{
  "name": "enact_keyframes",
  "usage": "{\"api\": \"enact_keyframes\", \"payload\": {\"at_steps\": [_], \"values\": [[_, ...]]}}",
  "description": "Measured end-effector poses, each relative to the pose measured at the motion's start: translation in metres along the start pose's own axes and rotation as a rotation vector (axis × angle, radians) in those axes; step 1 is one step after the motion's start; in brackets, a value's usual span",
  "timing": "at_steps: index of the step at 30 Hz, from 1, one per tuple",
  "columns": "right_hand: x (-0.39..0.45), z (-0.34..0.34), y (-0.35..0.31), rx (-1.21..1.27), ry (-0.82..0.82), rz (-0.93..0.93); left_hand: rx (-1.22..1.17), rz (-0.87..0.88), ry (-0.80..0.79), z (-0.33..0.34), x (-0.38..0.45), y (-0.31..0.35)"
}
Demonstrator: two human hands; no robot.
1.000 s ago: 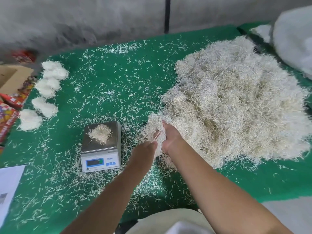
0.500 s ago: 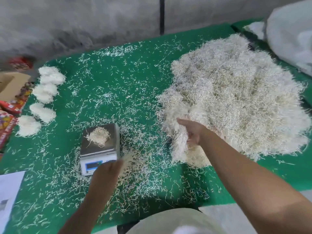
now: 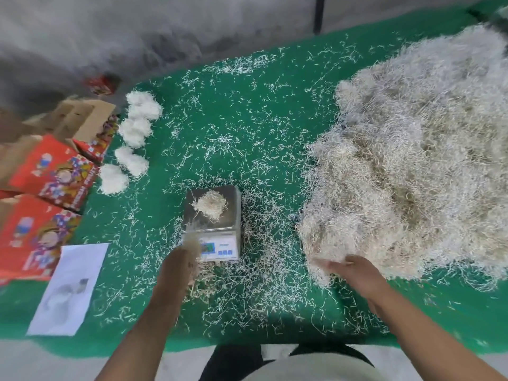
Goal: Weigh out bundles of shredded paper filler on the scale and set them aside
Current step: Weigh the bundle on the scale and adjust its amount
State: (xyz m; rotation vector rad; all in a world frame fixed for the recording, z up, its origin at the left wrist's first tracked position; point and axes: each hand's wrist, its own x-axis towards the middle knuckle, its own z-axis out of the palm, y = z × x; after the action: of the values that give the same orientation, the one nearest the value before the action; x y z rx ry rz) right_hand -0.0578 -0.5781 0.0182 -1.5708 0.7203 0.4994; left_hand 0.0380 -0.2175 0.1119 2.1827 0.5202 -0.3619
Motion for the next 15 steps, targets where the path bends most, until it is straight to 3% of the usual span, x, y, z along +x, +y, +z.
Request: {"api": "enact_keyframes", "payload": {"at_steps": [3, 15], "values": [[-0.013, 0.007, 0.014, 0.038, 0.026, 0.023, 0.057, 0.027, 0.053, -0.019, 0.029, 0.001], [-0.057, 0.037, 0.029, 0.061, 0.258, 0.178, 0.38, 0.399, 0.06, -0.036, 0.153, 0.038]]}}
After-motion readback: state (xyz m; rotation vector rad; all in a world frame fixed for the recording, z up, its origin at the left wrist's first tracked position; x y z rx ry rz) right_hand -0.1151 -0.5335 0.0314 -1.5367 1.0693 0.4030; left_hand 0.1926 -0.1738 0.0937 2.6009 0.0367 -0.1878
